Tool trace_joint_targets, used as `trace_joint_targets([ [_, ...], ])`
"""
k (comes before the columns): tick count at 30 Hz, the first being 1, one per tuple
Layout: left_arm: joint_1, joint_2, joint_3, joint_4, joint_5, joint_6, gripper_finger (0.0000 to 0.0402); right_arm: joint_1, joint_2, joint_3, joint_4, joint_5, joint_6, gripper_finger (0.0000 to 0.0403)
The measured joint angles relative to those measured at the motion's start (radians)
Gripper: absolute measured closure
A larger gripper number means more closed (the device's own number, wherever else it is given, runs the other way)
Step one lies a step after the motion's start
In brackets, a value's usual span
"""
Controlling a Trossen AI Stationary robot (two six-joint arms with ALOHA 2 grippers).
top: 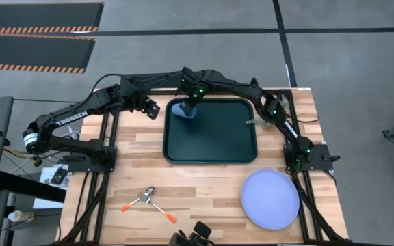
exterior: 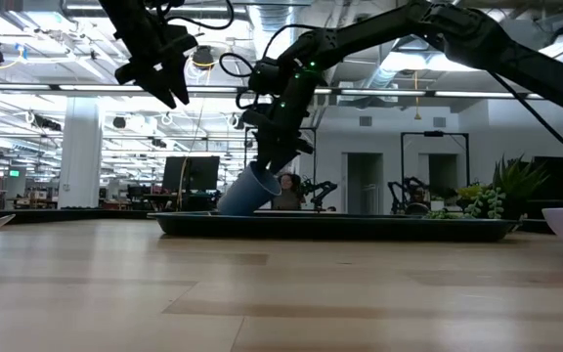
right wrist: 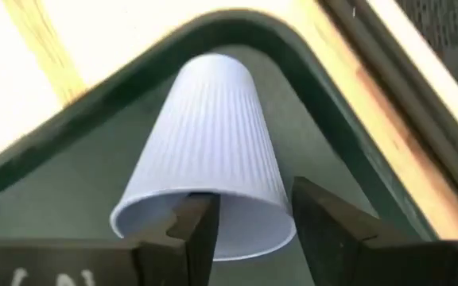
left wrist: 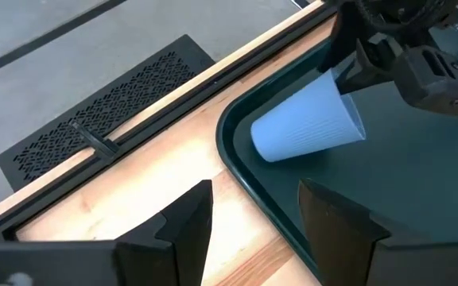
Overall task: Pick and place plate/cup/fork/spoon on tray
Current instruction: Put the blue cup on the black tray
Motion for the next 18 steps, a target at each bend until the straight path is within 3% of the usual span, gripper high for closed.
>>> trace_joint_targets([
  [7,0.000,0.000,-0.011,0.007,-0.002,-0.003,0.0228,0.000,-0.002,0.028,0.030,-0.002,-0.002,0.0213],
  [12,0.005,0.000,-0.146,0.091,-0.023,-0.019,0.0228,0.000,-0.003,0.029,0.056,-0.003,-0.001,0.0217],
  [18,0.011,0.000,-0.305,0.316,-0.022,-0.101,0.0228,0.004,-0.002,0.029,0.027,-0.031,-0.009,0.0221],
])
